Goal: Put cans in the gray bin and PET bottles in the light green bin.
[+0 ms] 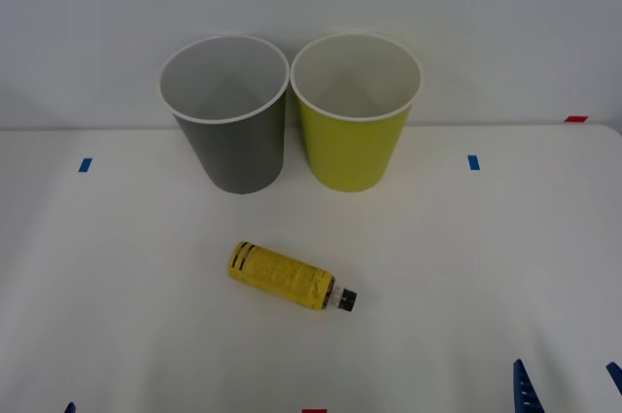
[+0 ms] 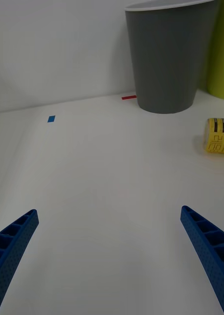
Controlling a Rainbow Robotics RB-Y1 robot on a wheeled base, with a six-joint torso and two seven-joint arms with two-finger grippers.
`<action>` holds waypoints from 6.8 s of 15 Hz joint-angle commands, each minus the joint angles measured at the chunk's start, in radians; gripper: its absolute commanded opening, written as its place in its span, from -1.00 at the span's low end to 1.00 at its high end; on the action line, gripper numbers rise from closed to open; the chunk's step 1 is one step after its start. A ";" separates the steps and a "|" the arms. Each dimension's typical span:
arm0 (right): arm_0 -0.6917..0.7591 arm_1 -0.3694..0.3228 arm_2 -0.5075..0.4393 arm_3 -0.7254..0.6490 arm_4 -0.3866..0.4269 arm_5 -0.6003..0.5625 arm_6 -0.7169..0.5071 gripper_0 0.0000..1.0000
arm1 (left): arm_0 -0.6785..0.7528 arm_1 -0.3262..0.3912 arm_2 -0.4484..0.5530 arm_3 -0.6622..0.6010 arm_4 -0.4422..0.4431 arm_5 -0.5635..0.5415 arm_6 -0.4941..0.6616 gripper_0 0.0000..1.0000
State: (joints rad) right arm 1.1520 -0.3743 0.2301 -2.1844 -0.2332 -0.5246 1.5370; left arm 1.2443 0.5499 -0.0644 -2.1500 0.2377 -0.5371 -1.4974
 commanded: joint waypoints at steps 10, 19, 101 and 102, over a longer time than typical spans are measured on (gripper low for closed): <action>0.000 0.000 0.000 0.000 0.000 0.000 0.000 0.96 | -0.350 0.413 -0.103 0.141 -0.040 -0.038 -0.030 1.00; 0.000 0.000 0.000 0.000 0.000 0.000 0.000 0.96 | -0.591 0.610 -0.253 0.145 -0.040 -0.007 -0.029 1.00; 0.000 0.000 0.000 0.000 0.000 0.000 0.000 0.96 | -1.758 0.002 -0.580 0.029 0.365 2.027 -1.192 0.57; 0.000 0.000 0.000 0.000 0.000 0.000 0.000 0.95 | -1.757 -0.015 -0.580 0.047 0.368 2.017 -1.208 0.55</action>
State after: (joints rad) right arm 1.1520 -0.3743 0.2301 -2.1844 -0.2332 -0.5246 1.5370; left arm -0.5132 0.5513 -0.6435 -2.1224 0.6032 1.4932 -2.6875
